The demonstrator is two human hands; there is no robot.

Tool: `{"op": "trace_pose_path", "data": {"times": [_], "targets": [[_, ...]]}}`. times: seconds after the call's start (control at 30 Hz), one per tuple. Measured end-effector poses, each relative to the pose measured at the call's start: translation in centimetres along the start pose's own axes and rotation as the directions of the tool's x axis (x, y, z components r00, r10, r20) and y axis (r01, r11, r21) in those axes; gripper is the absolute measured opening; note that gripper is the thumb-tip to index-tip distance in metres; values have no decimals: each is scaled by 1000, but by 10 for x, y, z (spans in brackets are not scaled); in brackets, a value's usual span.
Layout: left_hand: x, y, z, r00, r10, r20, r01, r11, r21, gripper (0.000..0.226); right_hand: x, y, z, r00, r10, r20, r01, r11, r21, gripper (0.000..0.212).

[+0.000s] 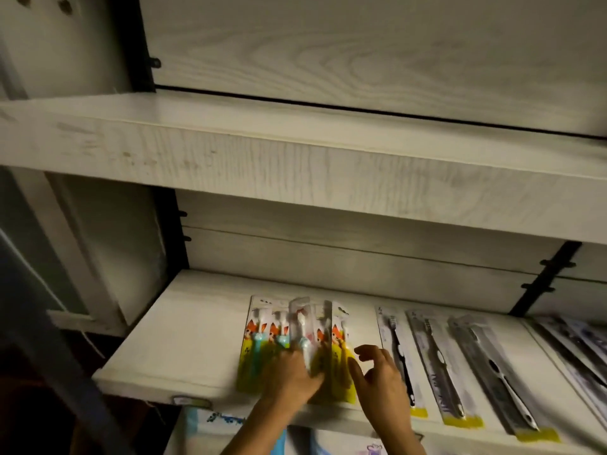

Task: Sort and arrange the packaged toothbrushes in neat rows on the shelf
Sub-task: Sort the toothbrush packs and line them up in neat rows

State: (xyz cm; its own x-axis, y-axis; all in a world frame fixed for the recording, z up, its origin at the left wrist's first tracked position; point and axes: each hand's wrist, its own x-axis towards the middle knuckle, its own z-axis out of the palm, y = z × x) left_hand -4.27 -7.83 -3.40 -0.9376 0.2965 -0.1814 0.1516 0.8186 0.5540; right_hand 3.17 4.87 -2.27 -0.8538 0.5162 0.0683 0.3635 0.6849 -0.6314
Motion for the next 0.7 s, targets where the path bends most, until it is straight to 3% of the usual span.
{"op": "trace_pose_path", "data": {"times": [0.07,0.17,0.37,0.47,0.53,0.6,0.7], "targets": [[2,10,8,999,-48,-5,49,988,147,39,-3,5,-6,999,-32,17,32,999,20,20],[4,15,17,993,-105,-50,114,971,213,44,-8,6,-13,997,-71,37,69,997,39,12],[-2,16,17,987,-60,-151,91,975,202,43,-9,5,-15,994,-87,64,81,992,97,13],[-14,19,5,988,-32,-154,54,989,141,51,-5,3,-15,992,-41,119,15,977,213,10],[-27,23,-3,990,30,-139,-12,992,127,49,-4,-4,-17,977,19,210,-105,909,404,8],[-44,30,-12,987,108,-122,-90,985,148,51,-5,-13,-19,946,43,322,-235,774,589,11],[-63,41,-20,981,184,-69,-165,962,215,58,-7,-17,-19,930,-4,367,-262,693,671,16]]}}
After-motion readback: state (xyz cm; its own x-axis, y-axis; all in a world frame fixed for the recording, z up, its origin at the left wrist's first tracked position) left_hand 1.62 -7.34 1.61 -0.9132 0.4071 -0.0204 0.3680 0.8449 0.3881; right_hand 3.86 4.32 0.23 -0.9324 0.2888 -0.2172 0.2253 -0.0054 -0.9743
